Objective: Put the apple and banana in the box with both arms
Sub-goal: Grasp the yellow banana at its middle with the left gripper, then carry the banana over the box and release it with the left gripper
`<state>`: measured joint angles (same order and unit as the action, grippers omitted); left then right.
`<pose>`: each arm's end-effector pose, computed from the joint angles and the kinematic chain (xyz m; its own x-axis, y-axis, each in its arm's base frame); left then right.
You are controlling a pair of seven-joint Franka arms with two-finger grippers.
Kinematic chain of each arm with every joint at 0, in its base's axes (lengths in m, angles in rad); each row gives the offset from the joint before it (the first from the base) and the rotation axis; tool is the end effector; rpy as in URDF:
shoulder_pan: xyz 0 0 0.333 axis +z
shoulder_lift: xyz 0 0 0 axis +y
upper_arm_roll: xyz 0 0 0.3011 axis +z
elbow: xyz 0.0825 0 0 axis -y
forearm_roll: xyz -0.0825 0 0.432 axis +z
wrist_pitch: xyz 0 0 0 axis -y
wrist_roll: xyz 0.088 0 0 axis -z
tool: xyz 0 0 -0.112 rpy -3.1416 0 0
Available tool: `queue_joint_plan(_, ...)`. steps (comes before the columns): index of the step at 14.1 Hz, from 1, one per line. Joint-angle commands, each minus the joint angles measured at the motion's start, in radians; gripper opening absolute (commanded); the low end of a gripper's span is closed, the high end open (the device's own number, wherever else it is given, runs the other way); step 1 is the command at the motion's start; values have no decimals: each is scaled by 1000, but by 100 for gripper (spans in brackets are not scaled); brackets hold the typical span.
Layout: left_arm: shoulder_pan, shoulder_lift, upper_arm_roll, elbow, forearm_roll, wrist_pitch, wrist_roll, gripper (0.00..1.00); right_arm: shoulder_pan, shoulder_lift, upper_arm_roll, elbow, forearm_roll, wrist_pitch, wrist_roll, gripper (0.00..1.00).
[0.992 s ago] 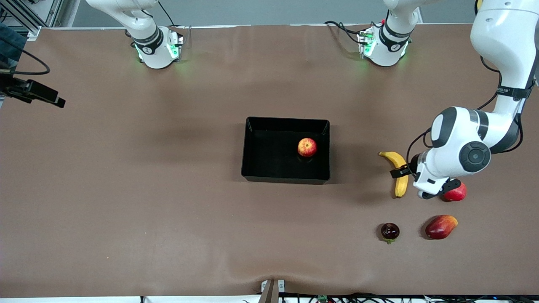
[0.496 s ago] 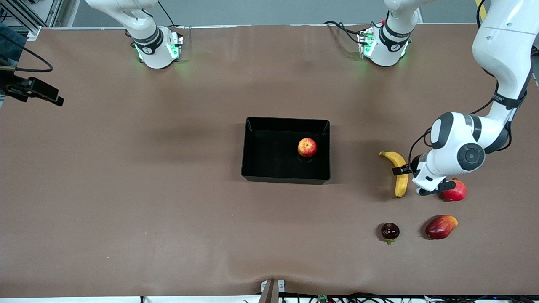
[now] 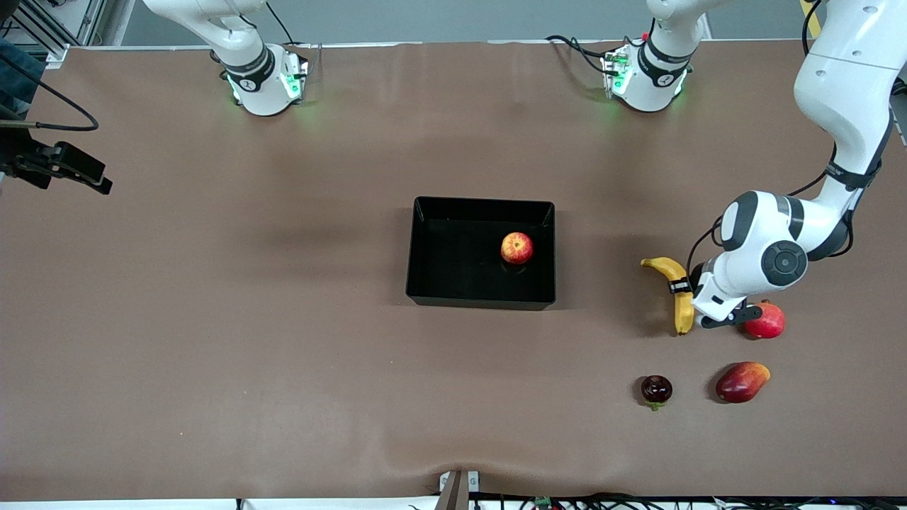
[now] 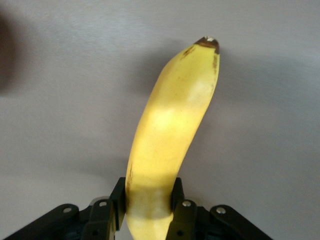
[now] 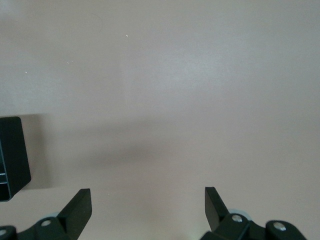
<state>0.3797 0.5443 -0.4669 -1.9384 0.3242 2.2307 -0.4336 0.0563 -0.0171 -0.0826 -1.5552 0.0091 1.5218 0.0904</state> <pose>0.6232 -0.0473 0.1600 0.9733 0.1615 -0.1633 0.1546 -0.9865 -0.0541 0.5924 -0.0149 0.6186 0.9931 -0.1159 -0.0172 -0.1161 -0.9932 -0.0090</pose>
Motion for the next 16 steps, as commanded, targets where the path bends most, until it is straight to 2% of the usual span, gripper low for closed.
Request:
queue_joint_plan(1,-1,-133,-109,-7,9,-130,-86,0,3,-1,-2,14,-6,-6,-8,100)
queue_joint_plan(4,-11,-138,-290,103,7,-262,-297,0,10,0,-2,14,-6,-6,-8,100)
queue_joint_plan(6,-79,-100,-340,180,4,-293,-432,0,7,0,-2,14,-6,-5,-6,100)
queue_joint_plan(10,-322,47,-334,337,15,-293,-732,0,10,0,-2,14,-6,-5,-6,100)
queue_joint_plan(12,-412,100,-317,393,13,-292,-787,0,7,0,-2,14,-6,-5,-6,100)
queue_joint_plan(14,-529,153,-248,458,12,-283,-833,0,5,0,-2,14,-6,-5,-8,100)
queue_joint_plan(16,-674,181,-126,487,9,-276,-888,0,7,0,-2,14,-6,-5,-8,100)
